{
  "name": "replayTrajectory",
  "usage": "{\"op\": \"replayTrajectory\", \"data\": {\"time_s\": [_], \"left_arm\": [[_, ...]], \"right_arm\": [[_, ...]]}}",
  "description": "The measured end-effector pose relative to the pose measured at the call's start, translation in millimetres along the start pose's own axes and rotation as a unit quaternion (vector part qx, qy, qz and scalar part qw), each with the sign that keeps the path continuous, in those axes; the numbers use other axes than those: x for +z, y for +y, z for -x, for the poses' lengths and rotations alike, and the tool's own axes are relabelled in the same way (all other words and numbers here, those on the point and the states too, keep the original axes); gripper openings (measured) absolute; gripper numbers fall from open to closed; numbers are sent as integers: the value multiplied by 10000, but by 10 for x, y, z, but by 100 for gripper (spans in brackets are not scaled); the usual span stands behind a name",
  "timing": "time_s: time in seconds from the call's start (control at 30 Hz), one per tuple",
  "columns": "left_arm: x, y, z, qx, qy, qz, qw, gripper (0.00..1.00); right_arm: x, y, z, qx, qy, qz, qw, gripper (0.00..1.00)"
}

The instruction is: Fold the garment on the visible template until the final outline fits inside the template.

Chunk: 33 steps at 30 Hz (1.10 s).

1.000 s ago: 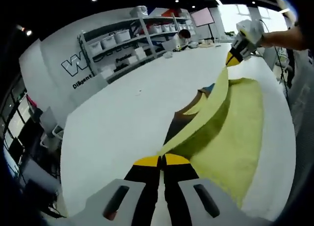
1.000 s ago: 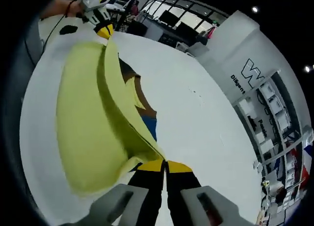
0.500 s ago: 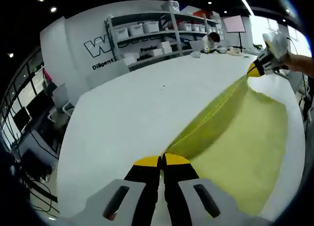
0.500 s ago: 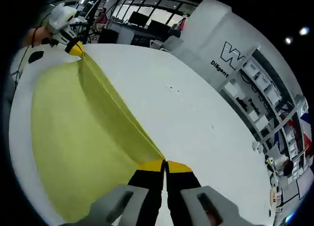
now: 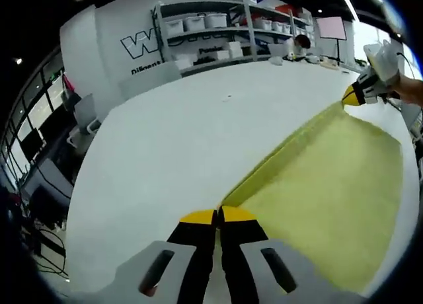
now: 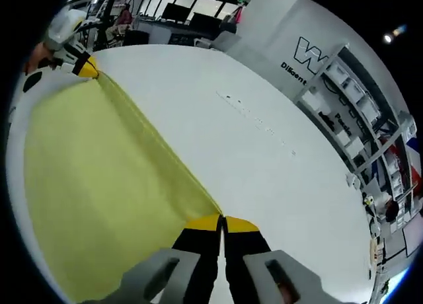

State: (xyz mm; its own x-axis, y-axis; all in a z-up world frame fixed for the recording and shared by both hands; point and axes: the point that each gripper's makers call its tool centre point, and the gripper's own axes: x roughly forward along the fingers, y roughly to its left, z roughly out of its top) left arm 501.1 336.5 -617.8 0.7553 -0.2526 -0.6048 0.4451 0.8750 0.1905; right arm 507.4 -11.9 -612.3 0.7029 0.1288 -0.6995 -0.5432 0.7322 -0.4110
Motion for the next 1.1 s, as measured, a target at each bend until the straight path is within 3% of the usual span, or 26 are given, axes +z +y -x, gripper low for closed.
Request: {"op": "replayTrajectory", "data": {"time_s": [0.17, 0.23, 0.33, 0.47, 0.83, 1.03, 1.1], "left_arm": [[13, 46, 49, 82, -47, 64, 9999, 4], [56, 106, 121, 168, -155, 139, 9996, 5], [88, 124, 183, 135, -247, 243, 9993, 8], [90, 63, 310, 18, -290, 48, 9996, 9], [-33, 6, 550, -147, -361, 436, 9983, 9], [-82, -104, 659, -224, -364, 563, 9975, 15], [-95, -139, 681, -287, -365, 602, 9971, 13]], "right_arm": [[21, -44, 62, -123, -117, -329, 9993, 0], [120, -170, 183, -480, -401, -495, 9968, 0], [182, -172, 257, -435, -543, -365, 9969, 1], [207, -161, 336, -380, -631, -404, 9965, 5], [106, 73, 477, -146, -657, -755, 9949, 10], [71, 177, 535, -18, -651, -854, 9942, 14], [67, 189, 554, -10, -655, -870, 9941, 15]]}}
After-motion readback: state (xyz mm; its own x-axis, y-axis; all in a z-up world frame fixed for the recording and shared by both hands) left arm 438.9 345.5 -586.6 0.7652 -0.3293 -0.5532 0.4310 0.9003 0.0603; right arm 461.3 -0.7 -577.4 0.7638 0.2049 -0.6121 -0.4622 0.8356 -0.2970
